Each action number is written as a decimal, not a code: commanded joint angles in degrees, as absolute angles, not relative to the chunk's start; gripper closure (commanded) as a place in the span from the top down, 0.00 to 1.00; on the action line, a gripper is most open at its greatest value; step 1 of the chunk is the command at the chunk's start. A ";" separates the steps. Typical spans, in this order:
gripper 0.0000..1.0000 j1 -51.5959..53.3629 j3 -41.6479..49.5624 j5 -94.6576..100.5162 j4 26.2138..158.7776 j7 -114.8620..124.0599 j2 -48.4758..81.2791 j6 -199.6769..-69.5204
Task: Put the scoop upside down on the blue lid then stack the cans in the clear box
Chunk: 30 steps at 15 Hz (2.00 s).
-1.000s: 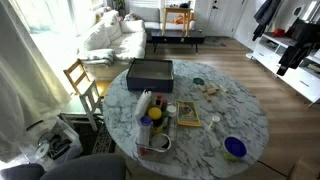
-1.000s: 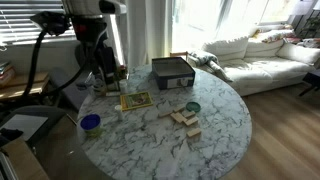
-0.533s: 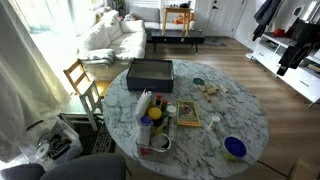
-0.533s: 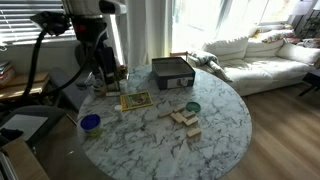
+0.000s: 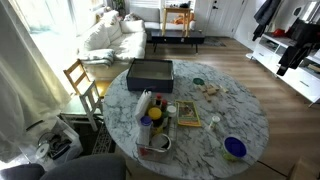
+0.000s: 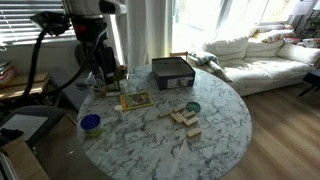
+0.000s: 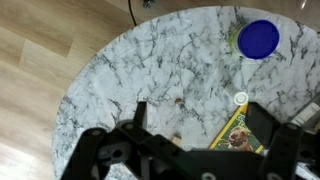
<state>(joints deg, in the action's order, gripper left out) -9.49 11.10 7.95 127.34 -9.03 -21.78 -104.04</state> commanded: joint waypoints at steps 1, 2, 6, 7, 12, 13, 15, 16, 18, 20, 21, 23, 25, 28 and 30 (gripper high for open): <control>1.00 -6.51 9.50 3.87 127.04 -9.69 -20.89 -105.10; 1.00 -4.40 8.22 1.11 127.07 -10.16 -20.80 -106.54; 1.00 2.77 1.36 -6.18 127.48 -9.54 -20.11 -117.28; 1.00 4.82 -0.38 -7.92 126.91 -10.03 -19.33 -119.02; 1.00 10.04 -5.63 -10.49 126.31 -9.79 -18.24 -123.59; 1.00 11.03 -6.56 -10.68 126.06 -9.26 -17.81 -124.04; 1.00 10.79 -6.55 -10.62 126.03 -8.95 -17.78 -124.05; 1.00 10.45 -6.13 -10.62 126.02 -9.10 -17.80 -124.04; 1.00 10.09 -5.68 -10.62 126.01 -9.29 -17.84 -124.04; 1.00 10.08 -5.69 -10.62 126.01 -9.29 -17.84 -124.04; 1.00 11.09 -5.15 -13.53 126.54 -11.39 -16.48 -125.51; 1.00 12.72 -4.20 -19.68 128.18 -15.63 -14.13 -128.40; 1.00 13.57 -4.13 -25.49 129.61 -19.60 -11.77 -130.65; 1.00 13.99 -4.78 -32.34 130.63 -26.53 -7.33 -133.49; 1.00 13.62 -5.54 -34.77 130.97 -30.20 -4.53 -135.72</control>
<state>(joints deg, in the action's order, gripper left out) 13.13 -5.44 -30.29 130.11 -24.41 -8.04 -132.33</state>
